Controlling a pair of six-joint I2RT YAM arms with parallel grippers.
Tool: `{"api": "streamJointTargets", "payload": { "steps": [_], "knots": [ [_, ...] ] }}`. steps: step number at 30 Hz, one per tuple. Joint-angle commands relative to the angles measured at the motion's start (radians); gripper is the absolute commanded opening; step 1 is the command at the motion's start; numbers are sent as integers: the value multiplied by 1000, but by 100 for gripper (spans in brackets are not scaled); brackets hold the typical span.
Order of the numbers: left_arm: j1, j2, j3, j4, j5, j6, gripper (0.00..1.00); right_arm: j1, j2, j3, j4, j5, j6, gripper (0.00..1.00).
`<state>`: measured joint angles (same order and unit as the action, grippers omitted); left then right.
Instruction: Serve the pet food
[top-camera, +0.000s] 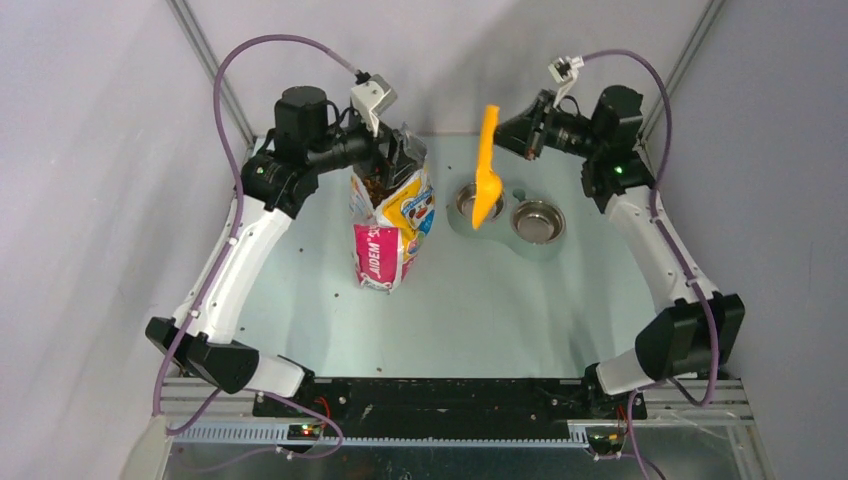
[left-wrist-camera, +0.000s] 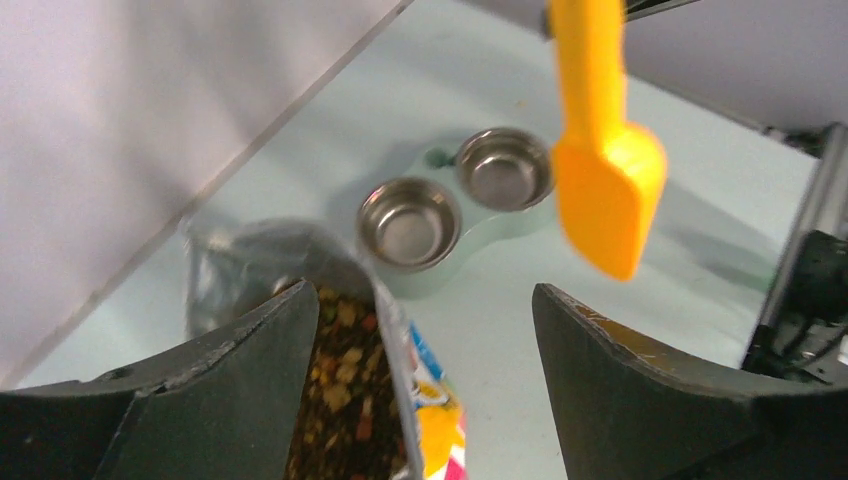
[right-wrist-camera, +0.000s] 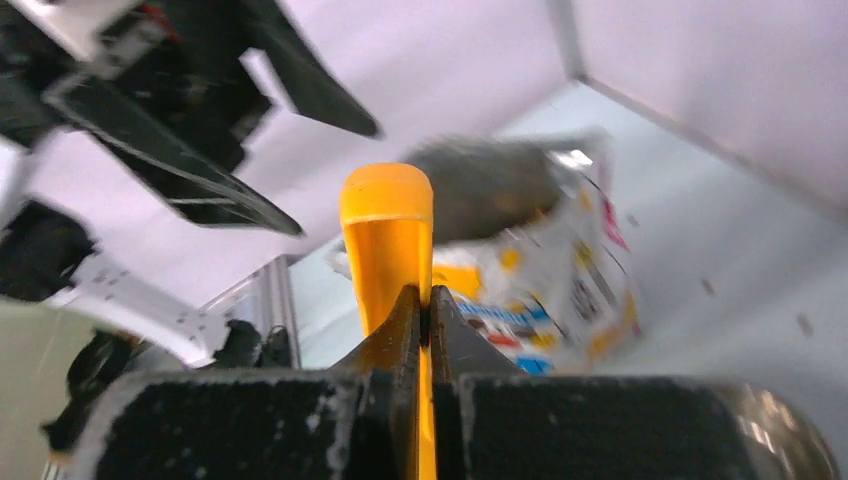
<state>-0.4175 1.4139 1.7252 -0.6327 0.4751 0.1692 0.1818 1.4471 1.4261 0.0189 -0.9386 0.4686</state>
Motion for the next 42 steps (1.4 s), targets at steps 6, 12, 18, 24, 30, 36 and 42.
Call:
{"api": "streamJointTargets", "payload": {
  "steps": [6,12,18,24,30,36,42],
  "knots": [
    [-14,11,18,206,393,-57,82,155,138,262,603,-313,234,0],
    [-14,9,-6,239,434,-84,75,216,193,344,625,-302,232,0],
    [-14,24,-11,287,483,-128,64,242,223,396,588,-270,206,0],
    [-14,41,-16,313,499,-143,34,248,233,416,562,-241,182,0],
    [-14,41,-15,319,505,-139,5,246,223,392,534,-213,162,0],
    [2,11,-33,257,408,-119,0,191,184,349,265,-78,84,23],
    [11,-38,-58,156,220,-26,0,64,98,226,111,-38,66,54]
  ]
}}
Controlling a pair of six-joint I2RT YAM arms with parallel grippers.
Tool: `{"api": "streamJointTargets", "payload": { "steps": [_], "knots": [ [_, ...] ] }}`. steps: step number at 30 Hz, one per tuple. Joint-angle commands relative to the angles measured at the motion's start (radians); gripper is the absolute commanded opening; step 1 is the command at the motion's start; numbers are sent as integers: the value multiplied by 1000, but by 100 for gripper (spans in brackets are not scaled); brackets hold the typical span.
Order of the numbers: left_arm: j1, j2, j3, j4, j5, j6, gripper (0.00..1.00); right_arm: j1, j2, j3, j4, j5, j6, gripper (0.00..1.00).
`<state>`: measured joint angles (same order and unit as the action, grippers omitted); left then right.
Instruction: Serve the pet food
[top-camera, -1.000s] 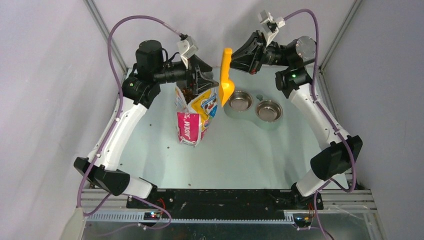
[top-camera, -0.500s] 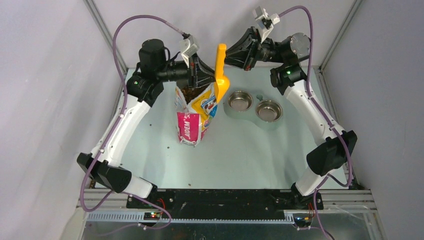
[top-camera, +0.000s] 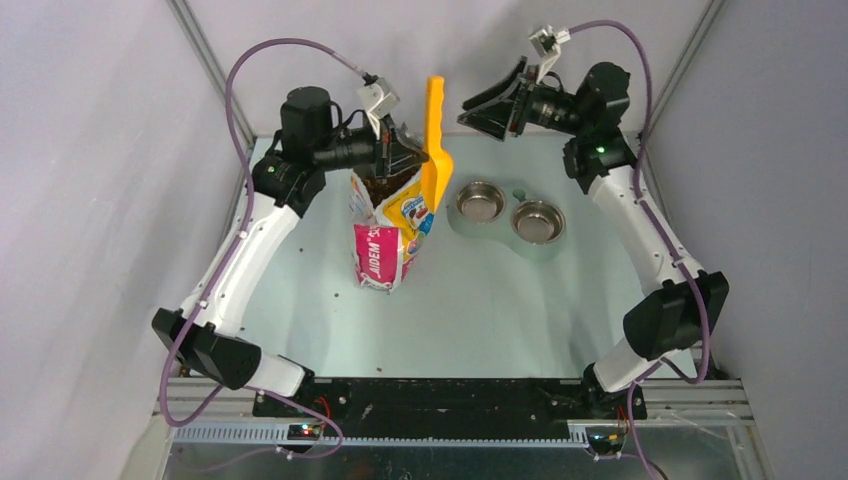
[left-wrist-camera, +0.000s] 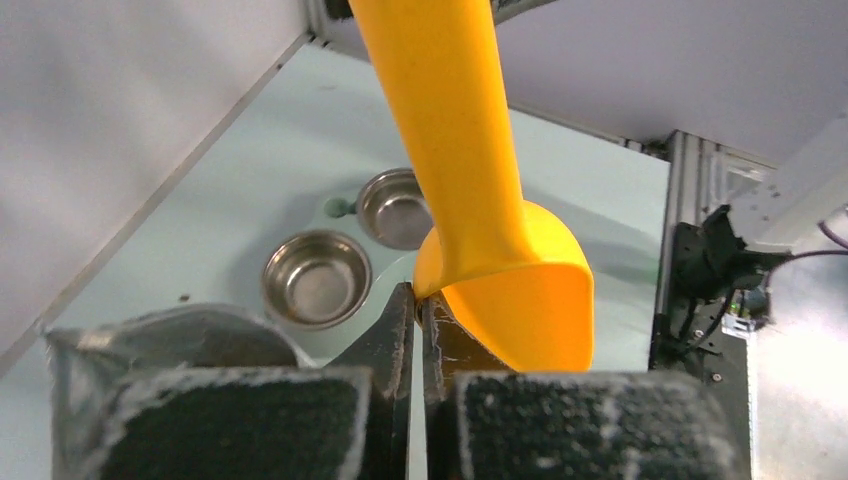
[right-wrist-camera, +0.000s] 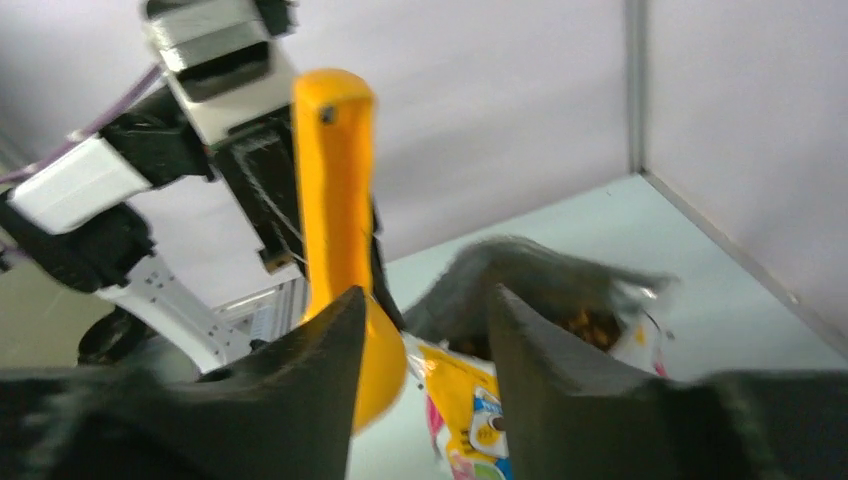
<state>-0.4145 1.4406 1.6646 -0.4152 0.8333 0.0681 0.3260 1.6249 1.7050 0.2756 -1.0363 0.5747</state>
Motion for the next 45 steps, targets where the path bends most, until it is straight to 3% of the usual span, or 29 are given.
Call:
{"api": "streamJointTargets", "payload": {
  "steps": [1,6,7,9,14,17,20,26,32,41,43,44,45],
  "knots": [
    [7,-66,7,-76,-187,97,0,-97,-89,-66,-189,56,-44,55],
    [-8,-6,145,-276,-377,193,0,-153,-132,-27,-596,183,-299,57],
    [-20,18,166,-302,-446,216,0,-148,-133,-12,-714,225,-325,58],
    [-41,54,227,-364,-536,246,0,-144,-135,18,-797,314,-328,63],
    [-96,142,398,-475,-692,280,0,-121,-132,5,-679,301,-152,66],
    [-135,194,479,-531,-736,294,0,-72,-111,17,-585,254,-45,63],
    [-164,212,503,-556,-753,312,0,-19,-93,41,-509,202,-21,62],
    [-193,204,489,-557,-748,307,0,19,-41,100,-433,243,13,67],
    [-205,201,488,-557,-736,308,0,85,34,212,-462,323,2,67],
    [-207,173,462,-548,-742,322,0,117,86,266,-501,401,11,45],
    [-207,170,451,-539,-747,322,0,116,89,265,-506,407,6,29],
    [-207,171,445,-537,-752,323,0,114,90,263,-506,406,1,15],
    [-207,172,442,-536,-755,324,0,114,90,262,-503,405,-1,10]
  ]
}}
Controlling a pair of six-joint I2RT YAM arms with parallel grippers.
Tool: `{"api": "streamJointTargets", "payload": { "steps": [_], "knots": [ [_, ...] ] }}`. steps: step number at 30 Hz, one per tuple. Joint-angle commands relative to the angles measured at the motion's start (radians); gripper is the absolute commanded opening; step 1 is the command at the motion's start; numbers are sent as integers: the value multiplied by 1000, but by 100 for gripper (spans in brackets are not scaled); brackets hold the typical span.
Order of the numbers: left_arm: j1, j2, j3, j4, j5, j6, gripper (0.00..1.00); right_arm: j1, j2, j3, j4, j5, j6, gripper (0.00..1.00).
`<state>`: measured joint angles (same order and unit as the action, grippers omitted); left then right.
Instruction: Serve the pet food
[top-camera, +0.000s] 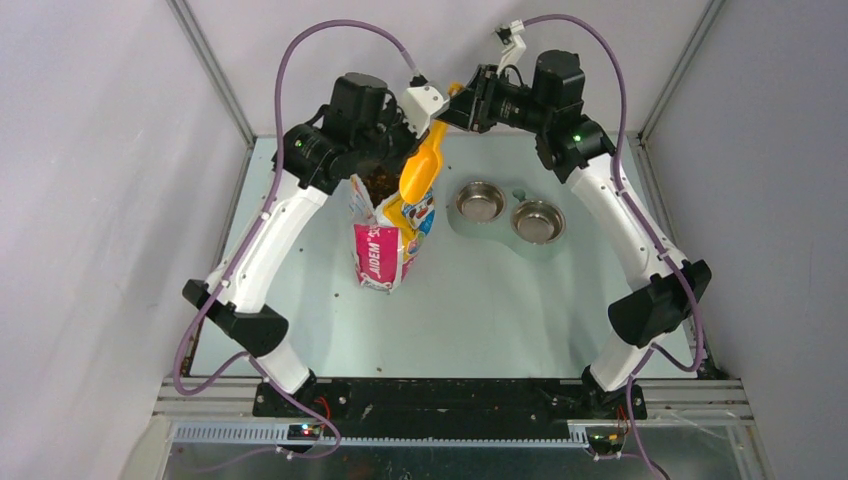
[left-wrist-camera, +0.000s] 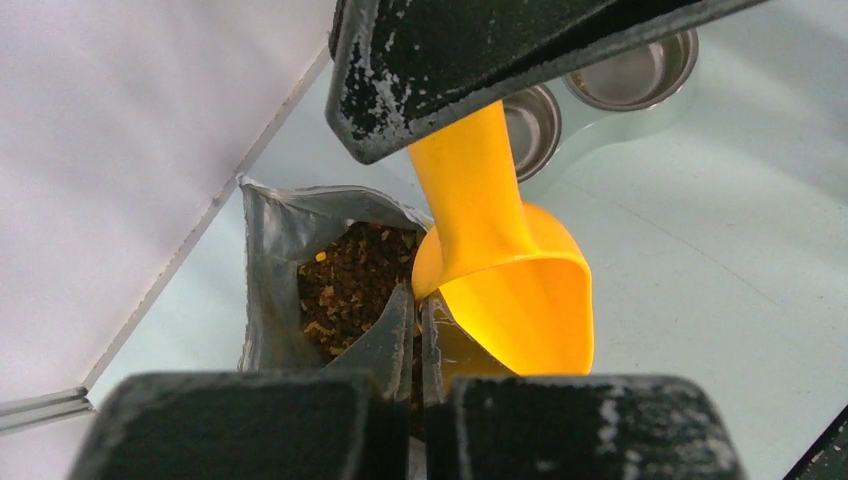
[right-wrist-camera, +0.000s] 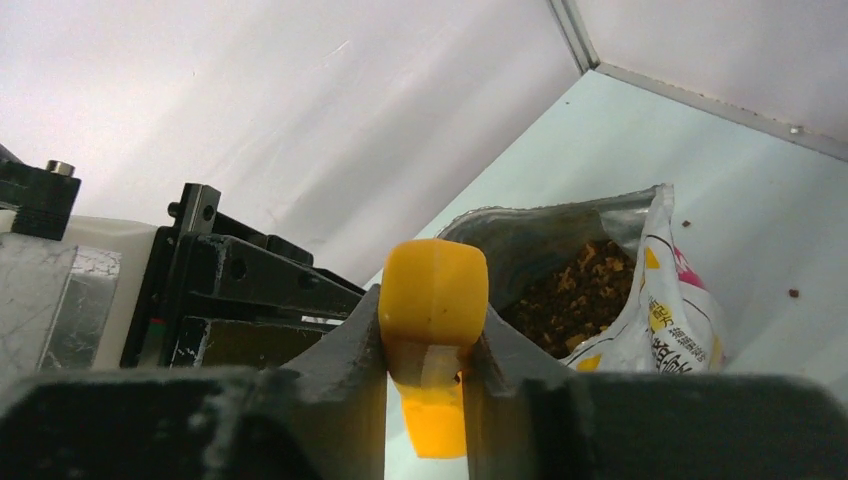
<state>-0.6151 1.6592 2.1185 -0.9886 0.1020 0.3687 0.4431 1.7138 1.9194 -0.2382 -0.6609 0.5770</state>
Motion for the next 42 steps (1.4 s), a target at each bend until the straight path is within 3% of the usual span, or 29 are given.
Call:
{"api": "streamJointTargets", "payload": {
  "steps": [1,2,3,4,5,7,11,17,20,27,36,37,39,41,42],
  "knots": [
    [-6,-47,-18,42,-29,22,0,-5,1,47,12,28,-4,2],
    [-6,-47,-20,44,-32,20,0,-9,1,45,16,28,-3,0],
    [-6,-46,-27,48,-36,18,7,-10,0,44,24,25,0,0],
    [-4,-46,-33,51,-36,16,16,-15,-1,42,30,21,2,0],
    [-3,-49,-57,63,-34,15,32,-18,-3,38,45,13,11,0],
    [13,-69,-129,110,5,0,48,-28,-8,31,67,6,35,0],
    [94,-153,-332,312,149,-135,55,-42,-13,27,103,-3,85,0],
    [140,-270,-575,597,267,-181,51,-46,-15,13,132,-15,128,0],
    [160,-278,-600,676,337,-251,49,-49,-14,8,134,-15,140,0],
    [167,-253,-615,826,334,-348,45,-50,-5,3,145,-20,162,0],
    [167,-215,-585,829,378,-348,4,-57,-4,-10,146,-17,162,0],
    [167,-219,-586,820,371,-345,2,-59,-6,-15,145,-19,145,2],
    [169,-229,-583,790,361,-322,0,-74,-14,-25,130,-58,104,32],
    [169,-240,-568,725,349,-269,0,-109,-30,-46,95,-126,49,48],
    [169,-247,-555,699,345,-220,0,-144,-46,-65,57,-153,-6,51]
  ]
}}
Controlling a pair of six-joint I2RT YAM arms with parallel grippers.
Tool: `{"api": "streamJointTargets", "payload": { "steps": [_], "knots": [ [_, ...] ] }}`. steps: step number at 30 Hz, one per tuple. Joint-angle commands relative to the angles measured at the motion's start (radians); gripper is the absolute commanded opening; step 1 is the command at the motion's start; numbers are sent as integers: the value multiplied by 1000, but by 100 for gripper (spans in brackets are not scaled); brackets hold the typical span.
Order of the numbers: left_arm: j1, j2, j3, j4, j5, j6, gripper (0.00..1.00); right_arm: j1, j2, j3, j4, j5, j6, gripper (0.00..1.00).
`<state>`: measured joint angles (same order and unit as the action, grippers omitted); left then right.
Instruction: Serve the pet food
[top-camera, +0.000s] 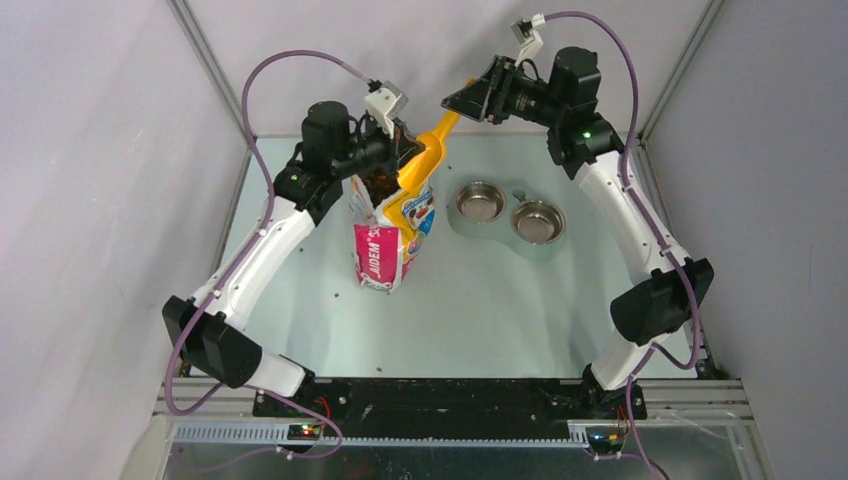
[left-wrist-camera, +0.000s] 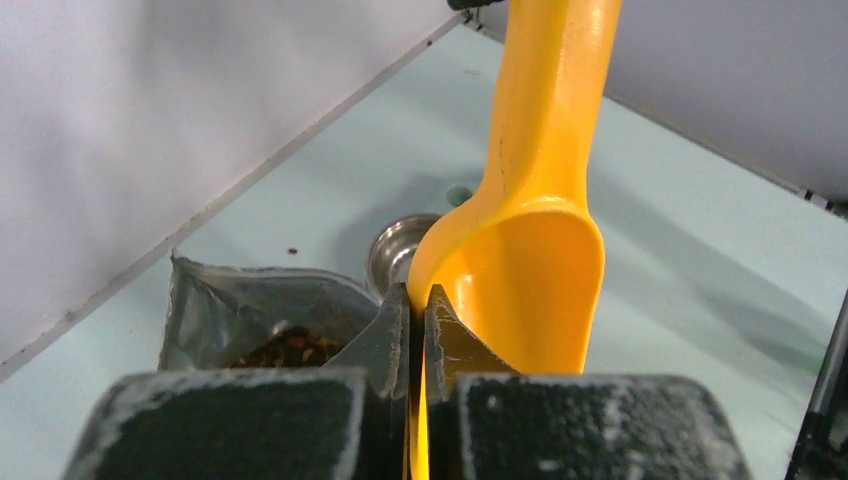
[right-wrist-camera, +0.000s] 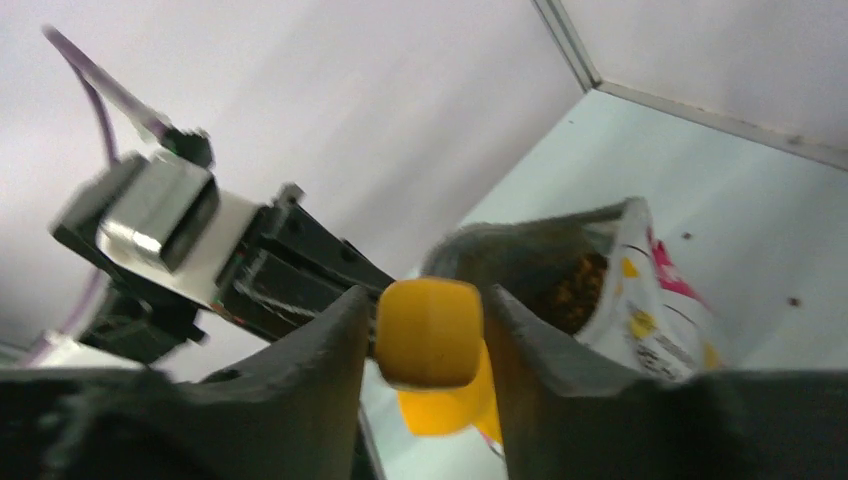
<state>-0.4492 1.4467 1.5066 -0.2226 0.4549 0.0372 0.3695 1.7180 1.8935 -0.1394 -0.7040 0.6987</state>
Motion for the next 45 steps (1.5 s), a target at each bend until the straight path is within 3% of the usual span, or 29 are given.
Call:
{"api": "streamJointTargets", "payload": {
  "steps": [1,7,10,13,16,18,25,30,34,45],
  "knots": [
    [3,-39,66,-124,-17,167,0,-112,-59,-48,-104,-162,-157,57],
    [3,-93,35,-306,-49,371,0,-332,-60,-31,-634,-351,-472,74],
    [2,-115,14,-316,-43,395,0,-399,-77,-48,-778,-312,-639,78],
    [-2,-98,26,-310,-29,395,0,-414,-114,-70,-730,-293,-574,87],
    [-19,-68,64,-317,-2,394,0,-396,-105,-89,-619,-502,-389,98],
    [-37,-44,99,-326,8,394,0,-359,-111,-111,-484,-521,-246,99],
    [-98,22,195,-353,27,395,0,-216,-84,-4,-420,-474,-199,99],
    [-117,31,203,-324,24,363,0,-170,-76,-57,-318,-476,-128,81],
    [-130,56,232,-316,19,331,0,-146,-63,-49,-285,-485,-85,73],
    [-134,73,230,-268,-91,205,0,-136,-63,-26,-297,-407,-76,66]
  ]
}}
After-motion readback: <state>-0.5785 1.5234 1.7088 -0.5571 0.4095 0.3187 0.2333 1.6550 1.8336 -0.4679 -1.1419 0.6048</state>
